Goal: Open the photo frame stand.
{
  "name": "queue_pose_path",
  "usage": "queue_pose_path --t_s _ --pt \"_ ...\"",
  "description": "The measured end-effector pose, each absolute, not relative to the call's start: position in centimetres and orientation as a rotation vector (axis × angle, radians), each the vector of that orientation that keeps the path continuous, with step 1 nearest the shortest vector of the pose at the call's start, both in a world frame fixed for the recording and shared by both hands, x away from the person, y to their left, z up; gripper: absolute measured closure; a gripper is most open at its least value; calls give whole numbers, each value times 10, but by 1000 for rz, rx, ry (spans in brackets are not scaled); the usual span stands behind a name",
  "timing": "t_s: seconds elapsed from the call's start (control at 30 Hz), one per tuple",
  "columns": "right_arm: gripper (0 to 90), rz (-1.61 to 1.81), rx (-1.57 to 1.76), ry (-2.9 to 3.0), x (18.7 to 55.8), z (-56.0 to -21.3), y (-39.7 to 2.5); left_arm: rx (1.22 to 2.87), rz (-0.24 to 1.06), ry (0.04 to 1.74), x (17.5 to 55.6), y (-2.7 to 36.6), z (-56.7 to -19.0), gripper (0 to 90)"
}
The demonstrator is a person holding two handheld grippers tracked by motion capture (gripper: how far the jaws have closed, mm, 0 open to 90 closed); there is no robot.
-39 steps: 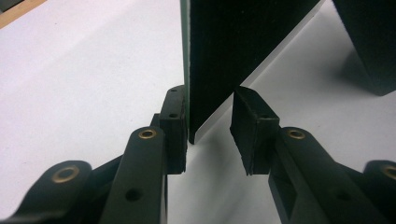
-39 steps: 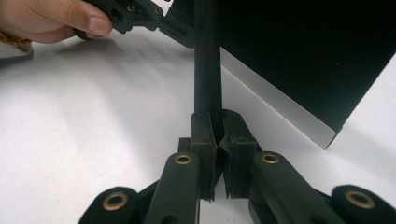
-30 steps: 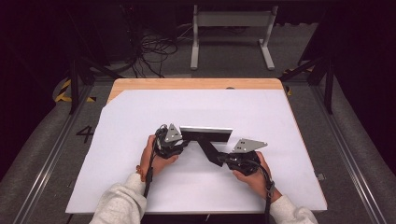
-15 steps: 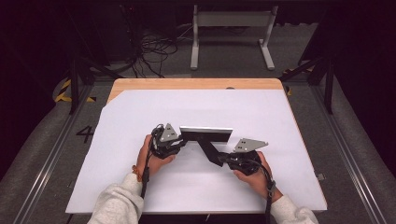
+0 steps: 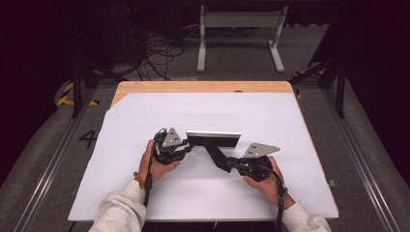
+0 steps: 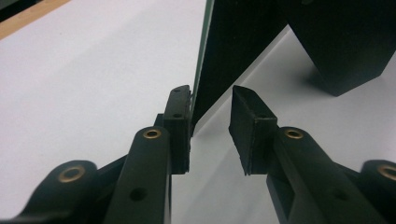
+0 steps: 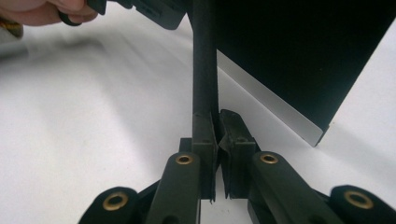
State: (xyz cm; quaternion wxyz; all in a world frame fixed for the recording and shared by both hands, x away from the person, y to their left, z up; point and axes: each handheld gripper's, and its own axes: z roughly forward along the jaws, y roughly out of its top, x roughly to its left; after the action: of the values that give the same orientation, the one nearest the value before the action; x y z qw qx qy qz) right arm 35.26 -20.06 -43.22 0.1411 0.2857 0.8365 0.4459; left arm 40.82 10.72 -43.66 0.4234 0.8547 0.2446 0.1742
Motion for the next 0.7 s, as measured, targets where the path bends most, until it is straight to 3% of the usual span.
queue_pose_path --t_s 0.7 --pt "866 1258 795 2309 348 -417 -209 2040 421 610 407 116 -421 637"
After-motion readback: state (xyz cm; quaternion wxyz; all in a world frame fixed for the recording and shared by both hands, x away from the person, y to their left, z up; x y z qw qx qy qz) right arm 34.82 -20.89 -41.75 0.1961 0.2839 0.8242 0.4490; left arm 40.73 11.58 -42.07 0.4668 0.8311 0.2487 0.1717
